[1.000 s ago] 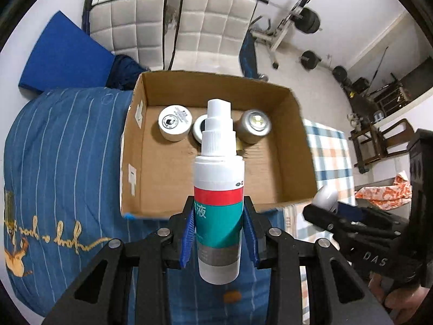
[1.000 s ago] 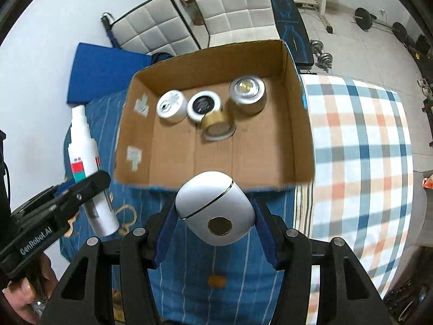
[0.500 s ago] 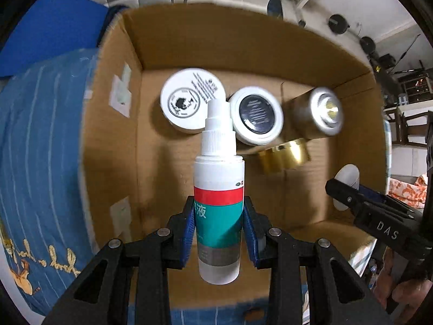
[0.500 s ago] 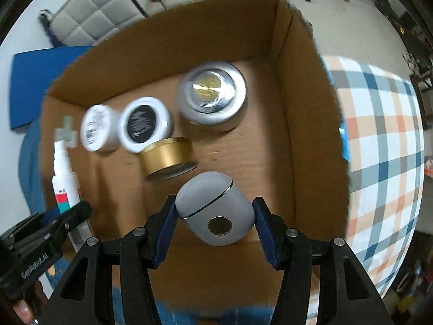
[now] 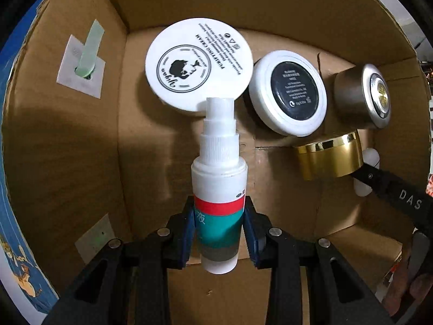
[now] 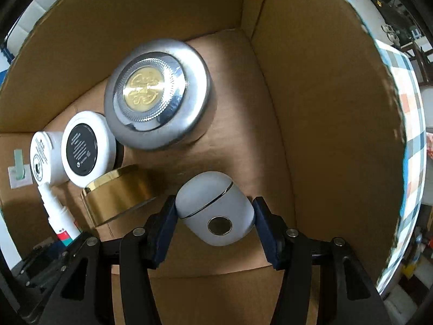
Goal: Organize rigid objects
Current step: 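Lower the spray bottle and earbud case into the box and open both tools, then withdraw both open tools up from the box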
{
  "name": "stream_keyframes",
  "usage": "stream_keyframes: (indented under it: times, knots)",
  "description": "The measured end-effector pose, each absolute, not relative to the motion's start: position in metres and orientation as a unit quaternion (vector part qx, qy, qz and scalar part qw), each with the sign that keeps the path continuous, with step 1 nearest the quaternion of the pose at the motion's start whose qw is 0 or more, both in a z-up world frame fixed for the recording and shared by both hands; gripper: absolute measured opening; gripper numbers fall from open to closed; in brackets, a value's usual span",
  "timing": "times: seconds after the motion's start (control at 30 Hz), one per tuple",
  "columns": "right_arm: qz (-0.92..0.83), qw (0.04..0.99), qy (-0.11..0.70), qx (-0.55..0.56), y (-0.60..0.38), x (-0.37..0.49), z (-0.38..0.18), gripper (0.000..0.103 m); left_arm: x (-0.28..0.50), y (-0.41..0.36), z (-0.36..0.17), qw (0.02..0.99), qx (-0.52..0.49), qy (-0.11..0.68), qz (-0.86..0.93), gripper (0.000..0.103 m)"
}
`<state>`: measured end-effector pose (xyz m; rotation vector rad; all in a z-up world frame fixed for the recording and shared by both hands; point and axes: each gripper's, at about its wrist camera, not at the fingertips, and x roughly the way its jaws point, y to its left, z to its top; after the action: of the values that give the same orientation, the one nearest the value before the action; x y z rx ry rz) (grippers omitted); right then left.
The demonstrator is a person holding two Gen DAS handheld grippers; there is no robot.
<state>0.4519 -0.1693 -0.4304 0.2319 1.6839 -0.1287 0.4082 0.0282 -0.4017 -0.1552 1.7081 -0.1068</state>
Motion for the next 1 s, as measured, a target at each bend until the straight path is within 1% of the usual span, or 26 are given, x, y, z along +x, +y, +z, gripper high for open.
stream_keyframes:
  times: [0.13, 0.2, 0.27, 0.3, 0.4, 0.47, 0.53, 0.57, 0.63, 0.67, 0.73, 0.8, 0.93, 1.0]
  knots:
    - [-0.058, 0.657, 0.747, 0.086, -0.165, 0.452, -0.434, 0.059, 0.413, 0.03, -0.398, 0.654, -0.061, 0.753, -0.037, 0.031]
    - [-0.058, 0.654, 0.749, 0.086, -0.164, 0.451, -0.435, 0.059, 0.414, 0.029, -0.393, 0.656, -0.059, 0.751, -0.033, 0.034]
    - [-0.052, 0.653, 0.751, 0.085, -0.163, 0.45, -0.433, 0.062, 0.415, 0.03, -0.386, 0.66, -0.058, 0.748, -0.027, 0.041]
    - [-0.049, 0.653, 0.751, 0.083, -0.162, 0.45, -0.432, 0.062, 0.416, 0.03, -0.382, 0.663, -0.059, 0.746, -0.026, 0.042]
    - [-0.041, 0.656, 0.749, 0.08, -0.158, 0.444, -0.423, 0.068, 0.415, 0.031, -0.369, 0.671, -0.066, 0.738, -0.023, 0.047]
    - [-0.031, 0.661, 0.746, 0.071, -0.152, 0.435, -0.414, 0.076, 0.415, 0.032, -0.359, 0.68, -0.069, 0.729, -0.02, 0.062]
    - [-0.021, 0.668, 0.742, 0.057, -0.146, 0.429, -0.405, 0.083, 0.413, 0.032, -0.35, 0.689, -0.069, 0.721, -0.017, 0.065]
    - [-0.014, 0.67, 0.741, 0.052, -0.142, 0.426, -0.402, 0.087, 0.412, 0.033, -0.345, 0.693, -0.068, 0.718, -0.016, 0.075]
    - [-0.006, 0.674, 0.738, 0.037, -0.135, 0.42, -0.395, 0.09, 0.411, 0.033, -0.338, 0.7, -0.059, 0.711, -0.011, 0.084]
    - [-0.005, 0.674, 0.738, 0.028, -0.131, 0.417, -0.392, 0.096, 0.41, 0.032, -0.333, 0.706, -0.052, 0.706, -0.009, 0.088]
    - [-0.001, 0.676, 0.736, 0.02, -0.127, 0.41, -0.387, 0.103, 0.406, 0.029, -0.325, 0.713, -0.044, 0.7, -0.005, 0.088]
    - [0.005, 0.678, 0.735, 0.015, -0.124, 0.404, -0.382, 0.103, 0.404, 0.031, -0.318, 0.72, -0.043, 0.693, -0.004, 0.089]
    - [0.011, 0.684, 0.73, 0.001, -0.114, 0.393, -0.369, 0.103, 0.397, 0.019, -0.304, 0.734, -0.04, 0.677, 0.0, 0.097]
    - [0.011, 0.69, 0.724, -0.001, -0.115, 0.387, -0.36, 0.103, 0.391, 0.023, -0.294, 0.743, -0.043, 0.668, -0.003, 0.098]
